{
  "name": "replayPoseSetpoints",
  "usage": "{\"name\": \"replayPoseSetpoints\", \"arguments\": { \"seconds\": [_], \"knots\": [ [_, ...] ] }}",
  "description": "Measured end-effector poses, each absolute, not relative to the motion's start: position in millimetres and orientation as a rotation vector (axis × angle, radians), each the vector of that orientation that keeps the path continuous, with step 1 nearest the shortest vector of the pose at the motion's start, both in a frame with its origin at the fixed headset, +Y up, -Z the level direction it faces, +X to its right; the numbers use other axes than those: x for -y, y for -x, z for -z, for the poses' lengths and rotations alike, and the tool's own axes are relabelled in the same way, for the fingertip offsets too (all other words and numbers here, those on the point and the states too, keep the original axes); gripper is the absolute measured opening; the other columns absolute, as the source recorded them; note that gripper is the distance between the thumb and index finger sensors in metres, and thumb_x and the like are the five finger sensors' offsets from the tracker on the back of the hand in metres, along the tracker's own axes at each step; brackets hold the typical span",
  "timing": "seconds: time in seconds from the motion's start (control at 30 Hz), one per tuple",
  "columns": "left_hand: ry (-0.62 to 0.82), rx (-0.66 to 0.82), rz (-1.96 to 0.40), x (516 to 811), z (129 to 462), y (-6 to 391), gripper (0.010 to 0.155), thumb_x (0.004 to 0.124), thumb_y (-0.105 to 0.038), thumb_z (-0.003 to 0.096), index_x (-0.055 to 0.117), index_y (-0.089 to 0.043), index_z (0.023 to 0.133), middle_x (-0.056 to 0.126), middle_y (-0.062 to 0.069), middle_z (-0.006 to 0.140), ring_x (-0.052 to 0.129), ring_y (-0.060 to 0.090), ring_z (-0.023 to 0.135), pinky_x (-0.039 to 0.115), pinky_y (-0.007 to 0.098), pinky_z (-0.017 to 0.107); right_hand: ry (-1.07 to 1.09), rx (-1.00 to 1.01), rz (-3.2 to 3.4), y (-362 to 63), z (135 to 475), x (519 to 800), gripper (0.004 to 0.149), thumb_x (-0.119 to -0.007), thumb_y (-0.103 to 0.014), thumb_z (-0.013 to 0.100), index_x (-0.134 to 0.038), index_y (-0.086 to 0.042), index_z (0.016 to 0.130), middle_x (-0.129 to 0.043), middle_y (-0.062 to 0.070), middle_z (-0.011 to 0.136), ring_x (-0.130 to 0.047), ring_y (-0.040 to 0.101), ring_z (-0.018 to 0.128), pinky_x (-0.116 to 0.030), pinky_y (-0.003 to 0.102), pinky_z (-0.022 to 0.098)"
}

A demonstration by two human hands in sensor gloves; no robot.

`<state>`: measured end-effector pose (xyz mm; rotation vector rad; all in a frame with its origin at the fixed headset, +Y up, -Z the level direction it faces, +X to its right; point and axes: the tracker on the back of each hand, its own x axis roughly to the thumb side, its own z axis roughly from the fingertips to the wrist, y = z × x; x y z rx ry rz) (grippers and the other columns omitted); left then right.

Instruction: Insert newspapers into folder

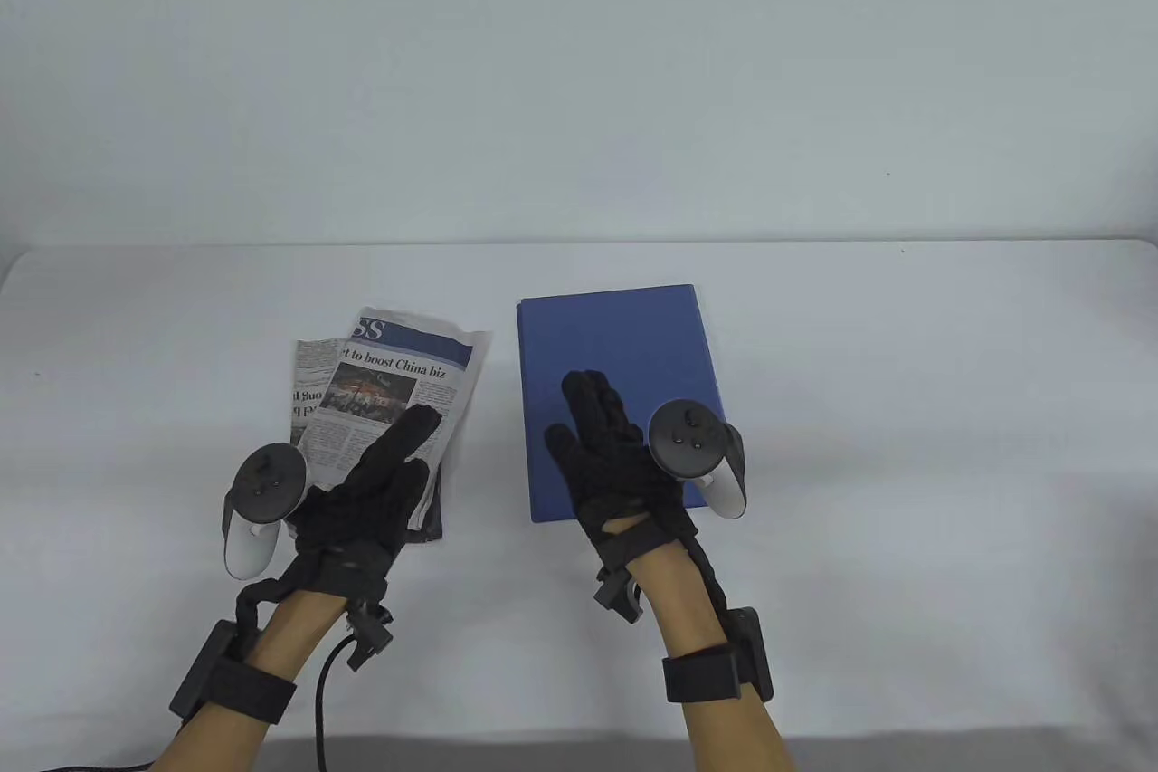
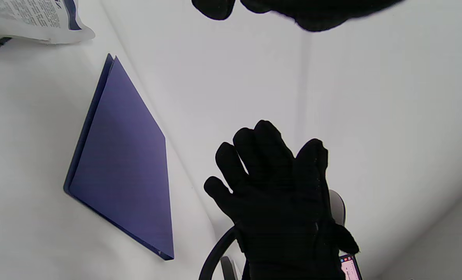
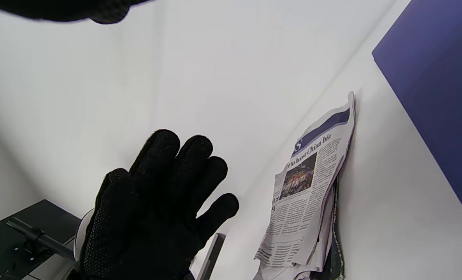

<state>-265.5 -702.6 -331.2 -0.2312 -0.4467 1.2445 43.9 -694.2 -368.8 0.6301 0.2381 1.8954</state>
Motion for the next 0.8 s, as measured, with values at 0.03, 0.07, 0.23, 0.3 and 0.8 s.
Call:
{"name": "replayPoseSetpoints", "arguments": {
  "seconds": [0.03, 0.07, 0.23, 0.3, 0.8],
  "knots": [
    [0.223, 0.457, -1.251, 700.6, 330.7, 265.7, 0.071, 0.052, -0.056, 0.0604, 0.019, -0.04, 0.121, 0.023, -0.001, 0.132, 0.011, 0.034, 0.123, 0.016, 0.065, 0.089, -0.637, -0.241, -1.894, -42.3, 368.1, 693.4, 0.083, -0.055, -0.055, 0.062, -0.009, -0.005, 0.11, 0.002, 0.022, 0.107, 0.0, 0.057, 0.095, -0.008, 0.078, 0.054],
    [0.215, 0.46, -1.252, 699.4, 330.2, 265.9, 0.071, 0.052, -0.055, 0.0605, 0.019, -0.04, 0.121, 0.023, -0.001, 0.132, 0.011, 0.034, 0.123, 0.016, 0.065, 0.089, -0.64, -0.241, -1.891, -41.5, 368.0, 693.1, 0.083, -0.055, -0.056, 0.062, -0.009, -0.006, 0.11, 0.003, 0.021, 0.107, 0.0, 0.057, 0.095, -0.008, 0.078, 0.054],
    [0.199, 0.468, -1.17, 696.5, 326.8, 262.2, 0.071, 0.051, -0.055, 0.0603, 0.017, -0.042, 0.121, 0.02, -0.003, 0.132, 0.01, 0.033, 0.123, 0.015, 0.064, 0.09, -0.678, -0.258, -1.897, -31.8, 364.9, 690.1, 0.085, -0.055, -0.056, 0.062, -0.006, -0.005, 0.109, 0.005, 0.022, 0.106, 0.001, 0.057, 0.094, -0.009, 0.078, 0.054],
    [0.181, 0.477, -1.156, 694.3, 325.4, 260.3, 0.072, 0.051, -0.056, 0.0602, 0.015, -0.043, 0.121, 0.018, -0.004, 0.132, 0.009, 0.033, 0.123, 0.015, 0.064, 0.09, -0.692, -0.244, -1.913, -28.1, 363.6, 688.2, 0.085, -0.055, -0.056, 0.062, -0.006, -0.006, 0.109, 0.004, 0.022, 0.106, 0.001, 0.057, 0.094, -0.009, 0.078, 0.055],
    [0.231, 0.424, -1.187, 708.5, 332.3, 264.2, 0.067, 0.051, -0.057, 0.0597, 0.018, -0.06, 0.118, 0.01, -0.007, 0.132, 0.004, 0.031, 0.123, 0.013, 0.063, 0.09, -0.753, -0.28, -1.974, -11.8, 363.7, 696.6, 0.086, -0.055, -0.057, 0.062, -0.003, -0.006, 0.109, 0.005, 0.022, 0.106, 0.0, 0.057, 0.095, -0.01, 0.079, 0.055]
  ]
}}
